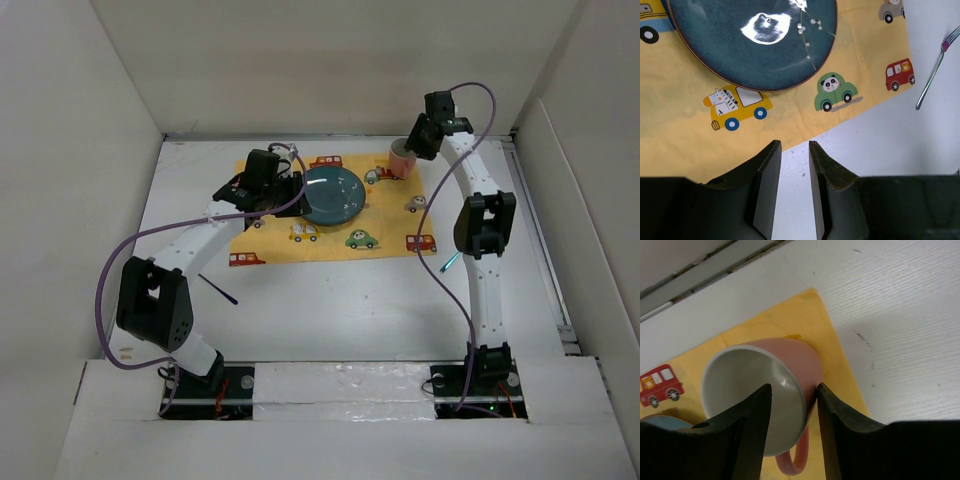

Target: Set the dinner table for one person

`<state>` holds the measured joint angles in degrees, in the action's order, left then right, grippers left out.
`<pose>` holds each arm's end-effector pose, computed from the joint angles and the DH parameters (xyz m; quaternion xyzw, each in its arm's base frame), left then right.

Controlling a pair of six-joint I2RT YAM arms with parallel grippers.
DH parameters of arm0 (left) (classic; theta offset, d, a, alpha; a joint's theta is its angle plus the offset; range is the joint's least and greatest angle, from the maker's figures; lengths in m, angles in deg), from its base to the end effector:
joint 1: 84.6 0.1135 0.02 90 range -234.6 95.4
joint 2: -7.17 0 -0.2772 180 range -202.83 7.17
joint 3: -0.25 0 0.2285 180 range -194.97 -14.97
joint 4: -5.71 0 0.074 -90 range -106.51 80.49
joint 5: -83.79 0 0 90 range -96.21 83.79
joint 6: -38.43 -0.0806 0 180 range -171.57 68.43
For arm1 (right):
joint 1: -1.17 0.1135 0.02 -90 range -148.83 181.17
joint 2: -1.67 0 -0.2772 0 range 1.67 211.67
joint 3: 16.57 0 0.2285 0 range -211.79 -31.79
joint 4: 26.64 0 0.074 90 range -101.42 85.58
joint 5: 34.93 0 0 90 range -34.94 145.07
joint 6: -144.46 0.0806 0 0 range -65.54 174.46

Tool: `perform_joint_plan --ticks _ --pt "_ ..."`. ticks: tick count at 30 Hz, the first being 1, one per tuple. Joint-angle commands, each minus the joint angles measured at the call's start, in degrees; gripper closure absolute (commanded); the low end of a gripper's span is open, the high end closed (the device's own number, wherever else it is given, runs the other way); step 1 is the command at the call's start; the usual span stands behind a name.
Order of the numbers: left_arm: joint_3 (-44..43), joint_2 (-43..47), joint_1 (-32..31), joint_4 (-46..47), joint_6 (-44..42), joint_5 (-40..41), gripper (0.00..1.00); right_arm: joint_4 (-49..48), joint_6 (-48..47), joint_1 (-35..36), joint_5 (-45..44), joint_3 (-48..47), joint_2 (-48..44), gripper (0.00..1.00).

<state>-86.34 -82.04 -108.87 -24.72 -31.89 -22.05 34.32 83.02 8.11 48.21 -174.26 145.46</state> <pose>0.3296 -0.1727 0.2976 0.1005 0.8673 -0.2890 0.3926 0.5674 0.0594 0.2194 0.1957 0.9084 0.0584 0.3649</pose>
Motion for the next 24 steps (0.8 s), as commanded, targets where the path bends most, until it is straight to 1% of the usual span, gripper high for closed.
perform_joint_plan --ticks 1,4,7,9,10,11,12,13,14,15,16,17,18,19,20,21,22,23,24 --pt "-0.78 0.97 0.19 1.93 0.71 0.37 0.74 -7.32 2.73 -1.83 6.32 -0.17 -8.25 0.52" --pt "-1.39 1.49 0.19 1.58 0.71 0.89 0.74 -8.72 3.26 -2.46 9.22 1.23 -11.67 0.5" --pt "-3.85 2.72 0.19 0.01 0.53 2.03 0.75 -11.09 2.91 -2.46 10.45 5.53 -15.36 0.5" --pt "-6.57 3.42 0.19 -1.67 0.44 2.04 0.77 -12.94 2.12 -2.46 10.2 10.97 -20.46 0.5" --pt "-8.59 4.91 0.19 -2.89 0.62 1.95 0.82 -14.87 1.94 -2.46 10.02 12.9 -22.39 0.51" --pt "-9.56 5.53 0.19 -3.25 1.58 1.86 0.87 -15.93 1.68 -2.46 10.1 14.66 -25.8 0.53" --pt "-10.18 6.49 0.19 -3.52 2.37 2.21 0.99 -16.72 1.59 -2.46 10.63 17.9 -27.4 0.57" --pt "-11.06 8.51 0.19 -4.04 3.34 2.39 1.0 -18.3 1.5 -1.94 11.07 19.5 -28.98 0.63" --pt "-11.42 9.48 0.19 -4.39 4.3 3.17 1.0 -19.36 1.5 -1.93 11.77 21.52 -30.65 0.75" --pt "-11.68 10.71 0.19 -4.92 6.49 4.14 1.0 -20.41 1.33 -0.8 12.99 23.45 -33.72 0.84" --pt "-11.86 13.59 0.19 -5.8 7.47 5.19 1.0 -22.34 1.33 1.13 13.61 27.65 -35.31 0.95" --pt "-11.95 15.02 0.19 -6.5 8.52 7.46 1.0 -23.23 1.15 2.36 14.23 29.78 -36.37 0.99" --pt "-12.56 16.77 0.19 -7.29 10.36 8.96 1.0 -24.11 0.89 3.59 15.71 31.97 -38.73 1.0" --pt "-13.08 19.92 0.19 -10.08 11.25 10.72 1.0 -26.12 0.97 6.3 16.69 36.35 -39.71 1.0" --pt "-13.96 21.69 0.19 -12.02 12.13 15.18 0.97 -27.27 1.15 7.72 17.91 38.83 -40.68 1.0" --pt "-15.53 23.45 0.19 -13.87 13.09 18.09 0.88 -28.67 1.24 9.22 20.54 41.2 -41.56 1.0" --pt "-16.51 27.03 0.19 -17.54 15.02 20.03 0.84 -31.99 1.33 10.89 21.69 43.92 -43.05 1.0" --pt "-17.39 28.9 0.19 -19.41 15.99 23.8 0.79 -33.68 1.33 14.64 22.75 48.47 -43.67 1.0" --pt "-18.79 31.0 0.19 -20.82 16.78 25.23 0.72 -35.0 1.41 16.77 23.89 50.35 -43.94 1.0"
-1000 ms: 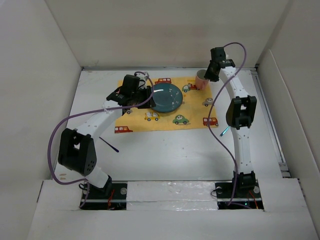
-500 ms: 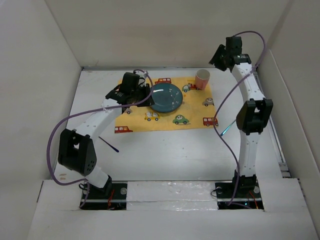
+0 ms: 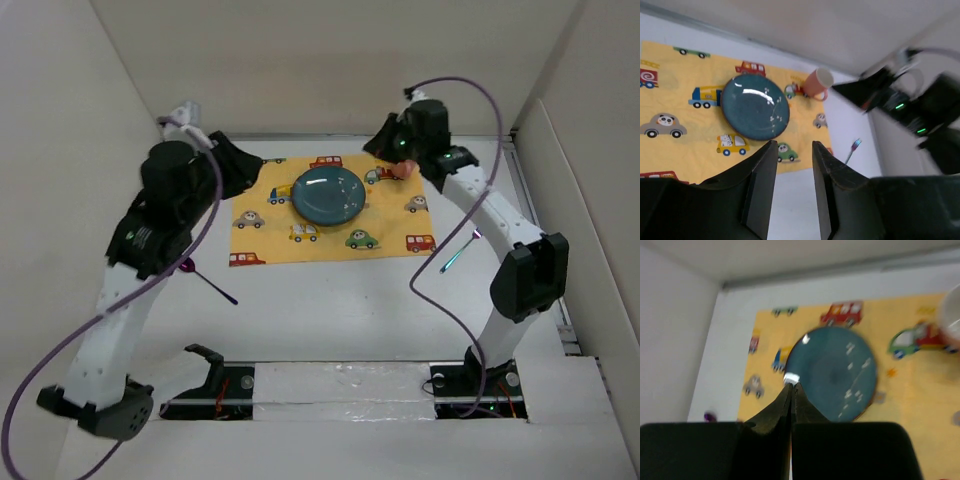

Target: Set the dinner table for one person

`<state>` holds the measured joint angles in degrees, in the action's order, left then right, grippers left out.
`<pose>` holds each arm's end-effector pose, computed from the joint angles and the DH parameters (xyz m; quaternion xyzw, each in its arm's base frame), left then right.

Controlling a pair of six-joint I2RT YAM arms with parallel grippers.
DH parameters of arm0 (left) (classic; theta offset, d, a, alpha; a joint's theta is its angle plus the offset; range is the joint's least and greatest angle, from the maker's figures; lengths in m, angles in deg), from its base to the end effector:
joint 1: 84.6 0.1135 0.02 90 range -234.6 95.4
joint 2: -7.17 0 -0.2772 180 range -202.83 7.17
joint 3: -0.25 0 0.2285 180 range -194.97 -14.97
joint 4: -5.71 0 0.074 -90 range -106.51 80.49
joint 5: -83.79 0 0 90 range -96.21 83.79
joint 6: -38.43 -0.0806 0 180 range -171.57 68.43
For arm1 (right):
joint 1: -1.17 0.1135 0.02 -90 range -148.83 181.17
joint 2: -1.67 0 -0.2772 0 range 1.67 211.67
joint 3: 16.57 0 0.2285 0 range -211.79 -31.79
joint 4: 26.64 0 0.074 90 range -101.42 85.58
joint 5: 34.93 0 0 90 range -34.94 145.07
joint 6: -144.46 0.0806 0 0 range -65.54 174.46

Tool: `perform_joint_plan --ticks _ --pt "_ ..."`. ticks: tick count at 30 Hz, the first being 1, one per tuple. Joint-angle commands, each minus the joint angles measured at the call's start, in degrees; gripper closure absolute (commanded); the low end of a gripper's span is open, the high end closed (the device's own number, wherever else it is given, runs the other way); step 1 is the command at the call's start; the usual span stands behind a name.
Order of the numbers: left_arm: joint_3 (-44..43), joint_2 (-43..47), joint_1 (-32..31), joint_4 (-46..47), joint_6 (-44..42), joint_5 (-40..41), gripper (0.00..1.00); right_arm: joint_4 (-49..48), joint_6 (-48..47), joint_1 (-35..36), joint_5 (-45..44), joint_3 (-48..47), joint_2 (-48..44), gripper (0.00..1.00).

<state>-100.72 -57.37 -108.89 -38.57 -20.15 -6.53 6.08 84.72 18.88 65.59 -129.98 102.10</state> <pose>0.2166 -0.0982 0.4784 -0.0450 0.7525 -0.3089 0.5799 0.4119 0.1470 0.3857 0.0366 0.8153 0.3014 0.4931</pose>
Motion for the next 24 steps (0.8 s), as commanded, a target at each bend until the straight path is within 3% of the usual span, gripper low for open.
perform_joint_plan --ticks 1,6,9,10,13,16,17,24 --pt "-4.77 10.61 0.21 -9.41 7.23 10.85 0.69 -9.38 -0.29 8.45 6.7 7.56 -0.58 1.0" --pt "0.83 24.86 0.21 -9.97 12.17 11.84 0.54 -10.29 -0.99 25.83 3.39 8.11 2.84 1.0" --pt "4.71 28.49 0.21 -9.87 13.23 8.42 0.52 -7.93 -2.84 34.37 -2.85 2.25 9.16 0.89" --pt "5.16 30.15 0.21 -10.57 13.58 7.18 0.52 -7.22 -3.1 35.88 -4.1 0.21 11.18 0.78" --pt "7.79 34.63 0.21 -9.27 15.59 1.04 0.52 -5.12 -4.68 40.54 -8.05 -7.95 20.23 0.6" --pt "6.93 38.16 0.21 -10.65 16.66 -2.75 0.52 5.14 -6.79 43.71 -10.17 -21.92 33.03 0.49" --pt "5.44 37.9 0.21 -13.54 15.53 -2.59 0.52 7.96 -7.75 45.81 -13.39 -31.26 37.35 0.43" --pt "3.14 37.9 0.21 -17.17 12.88 -5.74 0.51 12.65 -8.03 48.28 -14.3 -41.81 47.67 0.36"
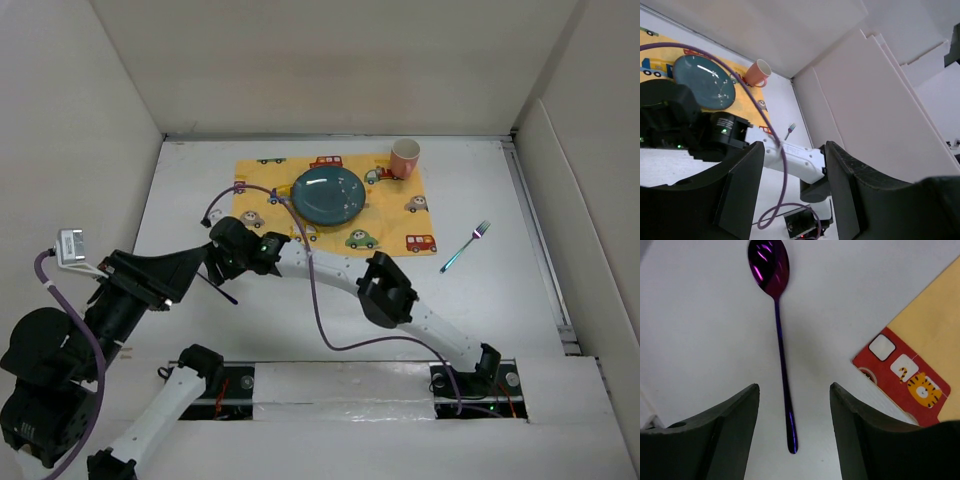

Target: Set the dinner table for one person

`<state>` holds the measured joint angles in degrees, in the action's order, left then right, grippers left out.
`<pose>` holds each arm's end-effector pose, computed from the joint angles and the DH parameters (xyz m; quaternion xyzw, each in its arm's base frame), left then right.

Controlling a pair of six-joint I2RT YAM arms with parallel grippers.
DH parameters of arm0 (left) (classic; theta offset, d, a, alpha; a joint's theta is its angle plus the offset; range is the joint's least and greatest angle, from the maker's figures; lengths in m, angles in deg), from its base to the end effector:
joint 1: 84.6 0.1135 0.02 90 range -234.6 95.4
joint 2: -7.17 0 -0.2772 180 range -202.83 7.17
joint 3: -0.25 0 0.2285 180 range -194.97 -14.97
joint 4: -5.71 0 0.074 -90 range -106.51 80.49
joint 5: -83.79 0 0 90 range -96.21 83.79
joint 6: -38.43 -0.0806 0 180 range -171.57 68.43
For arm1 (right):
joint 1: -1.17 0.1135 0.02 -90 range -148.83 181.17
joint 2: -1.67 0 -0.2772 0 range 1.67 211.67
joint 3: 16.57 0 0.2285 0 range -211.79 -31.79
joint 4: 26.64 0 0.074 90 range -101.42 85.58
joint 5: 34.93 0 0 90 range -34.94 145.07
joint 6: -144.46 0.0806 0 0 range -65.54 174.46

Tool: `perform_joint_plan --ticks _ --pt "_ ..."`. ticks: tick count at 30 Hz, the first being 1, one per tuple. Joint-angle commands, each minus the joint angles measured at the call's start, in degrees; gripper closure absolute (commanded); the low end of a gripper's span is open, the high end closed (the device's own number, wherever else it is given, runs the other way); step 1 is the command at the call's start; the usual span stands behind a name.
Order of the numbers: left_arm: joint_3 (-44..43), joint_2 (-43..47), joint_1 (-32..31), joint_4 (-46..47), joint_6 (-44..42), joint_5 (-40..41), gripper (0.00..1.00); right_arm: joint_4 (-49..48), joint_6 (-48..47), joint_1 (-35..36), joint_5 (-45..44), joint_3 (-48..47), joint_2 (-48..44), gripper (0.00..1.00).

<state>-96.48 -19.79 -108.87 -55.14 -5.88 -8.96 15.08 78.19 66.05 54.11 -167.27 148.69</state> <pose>0.0026 -0.0054 0.4775 -0.1028 0.6419 -0.4483 0.6135 0.2569 0.5448 0.1838 -0.3125 0.8429 0.3006 0.3187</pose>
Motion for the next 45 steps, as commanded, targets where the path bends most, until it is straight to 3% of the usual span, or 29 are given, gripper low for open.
perform_joint_plan --ticks 1,6,13,20,22,23,25,26,27,29,31,38,45 --pt "-0.67 0.5 0.19 -0.69 -1.4 -4.02 0.51 3.64 -1.58 1.12 -3.44 -4.79 1.77 0.36" --pt "0.22 1.82 0.19 -0.78 -2.18 -4.99 0.51 6.54 -2.8 2.97 -6.08 -8.66 6.69 0.36" --pt "1.71 1.3 0.19 -1.57 -3.77 -5.34 0.5 3.74 -3.33 4.64 -8.01 -6.9 7.14 0.36" --pt "2.06 0.95 0.19 -1.22 -5.26 -4.12 0.5 4.35 -6.41 7.1 -16.09 -4.19 7.32 0.53" --pt "1.8 0.25 0.19 -1.13 -5.96 -3.59 0.5 3.82 -6.67 7.72 -19.16 0.46 6.62 0.6" --pt "1.62 -0.02 0.19 -1.13 -6.14 -2.71 0.5 3.91 -6.67 7.72 -19.87 2.05 6.18 0.71" --pt "1.19 -0.81 0.19 -0.52 -7.19 -2.36 0.49 4.26 -5.62 7.72 -22.41 7.12 4.6 0.81" --pt "1.44 -1.42 0.19 -0.17 -8.41 -2.01 0.49 3.48 -3.44 7.72 -23.21 12.38 1.02 0.93" --pt "1.45 -1.43 0.19 -0.16 -8.43 -2.0 0.49 3.47 -3.42 7.72 -23.48 12.43 0.99 0.93" --pt "2.32 -2.13 0.19 0.62 -8.95 -1.48 0.49 1.81 -1.59 7.72 -23.66 21.98 -2.77 1.0" --pt "3.98 -2.04 0.19 2.11 -9.3 -1.21 0.49 -1.43 1.4 7.72 -22.52 33.19 -9.62 1.0" --pt "10.4 -0.38 0.19 5.63 -8.95 -1.83 0.49 -2.33 10.28 9.47 -23.65 55.81 -26.86 1.0" --pt "14.63 -0.81 0.19 9.67 -8.52 -2.88 0.49 -3.21 14.68 11.67 -24.54 63.4 -38.03 1.0"
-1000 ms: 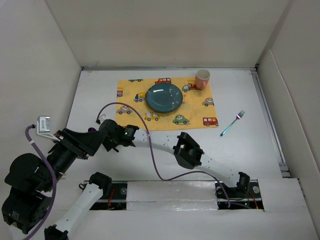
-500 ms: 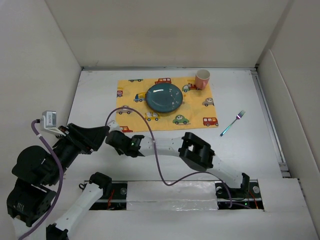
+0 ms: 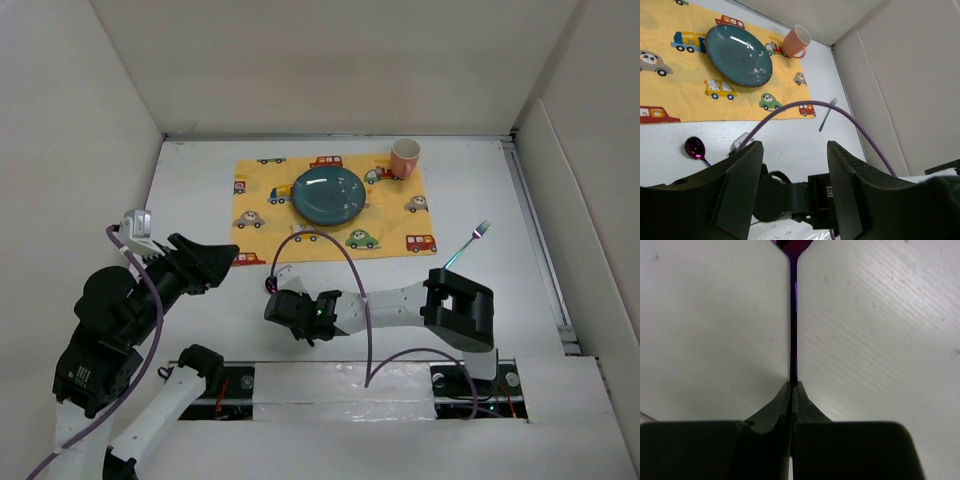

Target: Set the dinner table for one person

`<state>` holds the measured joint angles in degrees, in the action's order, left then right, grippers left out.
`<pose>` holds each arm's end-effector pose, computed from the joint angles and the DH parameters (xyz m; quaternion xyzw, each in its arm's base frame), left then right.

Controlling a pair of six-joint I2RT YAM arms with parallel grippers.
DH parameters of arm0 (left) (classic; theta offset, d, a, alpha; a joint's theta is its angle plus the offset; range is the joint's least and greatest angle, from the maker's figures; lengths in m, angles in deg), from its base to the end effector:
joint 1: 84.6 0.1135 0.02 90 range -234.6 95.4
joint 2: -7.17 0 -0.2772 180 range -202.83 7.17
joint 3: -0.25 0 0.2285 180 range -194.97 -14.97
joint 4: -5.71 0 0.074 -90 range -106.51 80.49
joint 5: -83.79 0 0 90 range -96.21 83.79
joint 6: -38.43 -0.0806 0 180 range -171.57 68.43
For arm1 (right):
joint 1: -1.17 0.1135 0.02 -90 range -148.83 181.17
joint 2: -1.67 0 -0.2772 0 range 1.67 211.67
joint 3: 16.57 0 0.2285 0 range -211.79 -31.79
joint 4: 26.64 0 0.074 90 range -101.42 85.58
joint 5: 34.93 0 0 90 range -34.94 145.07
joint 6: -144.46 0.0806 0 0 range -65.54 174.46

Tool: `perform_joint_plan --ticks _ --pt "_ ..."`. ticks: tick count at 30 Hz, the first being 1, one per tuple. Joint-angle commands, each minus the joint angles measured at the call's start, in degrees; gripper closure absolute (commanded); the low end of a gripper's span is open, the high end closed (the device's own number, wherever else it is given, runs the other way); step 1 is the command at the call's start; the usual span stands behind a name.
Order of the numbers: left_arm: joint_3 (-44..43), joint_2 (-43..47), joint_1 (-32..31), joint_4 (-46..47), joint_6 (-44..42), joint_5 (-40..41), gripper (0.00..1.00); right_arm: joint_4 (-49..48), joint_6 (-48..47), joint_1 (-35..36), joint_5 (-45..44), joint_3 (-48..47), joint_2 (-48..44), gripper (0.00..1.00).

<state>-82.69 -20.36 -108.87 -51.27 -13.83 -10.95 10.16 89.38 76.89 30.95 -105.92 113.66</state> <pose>0.0503 -0.0300 0.4255 -0.0553 0.7146 -0.3843 0.5819 0.1330 0.3889 0.1555 -0.2772 0.9034 0.0973 0.3124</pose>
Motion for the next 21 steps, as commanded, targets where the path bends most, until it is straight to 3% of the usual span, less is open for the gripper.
perform_joint_plan --ticks 1,5,6,7,11,16,21 --pt "1.62 -0.42 0.19 6.77 -0.56 -0.98 0.49 1.79 3.49 0.83 -1.2 2.32 -2.91 1.0" --pt "3.21 -0.51 0.19 8.53 -0.21 -1.86 0.49 4.34 4.81 1.35 -1.02 2.32 0.42 0.99" --pt "3.3 -0.42 0.19 8.54 -0.03 -2.03 0.49 5.39 5.33 1.36 -1.45 2.23 1.39 0.91" --pt "3.47 -0.25 0.19 8.45 0.06 -1.86 0.49 5.31 5.51 1.88 -1.63 2.41 1.57 0.74" --pt "4.0 0.54 0.19 7.66 0.67 -1.16 0.49 3.38 4.55 1.88 -1.63 2.41 1.39 0.6" --pt "4.35 1.25 0.19 6.87 1.73 -0.98 0.49 2.5 2.09 1.27 -1.46 -1.1 5.08 0.61" --pt "4.7 1.6 0.19 6.6 2.17 -0.54 0.49 0.31 1.3 0.22 -1.63 -2.6 8.6 0.77"
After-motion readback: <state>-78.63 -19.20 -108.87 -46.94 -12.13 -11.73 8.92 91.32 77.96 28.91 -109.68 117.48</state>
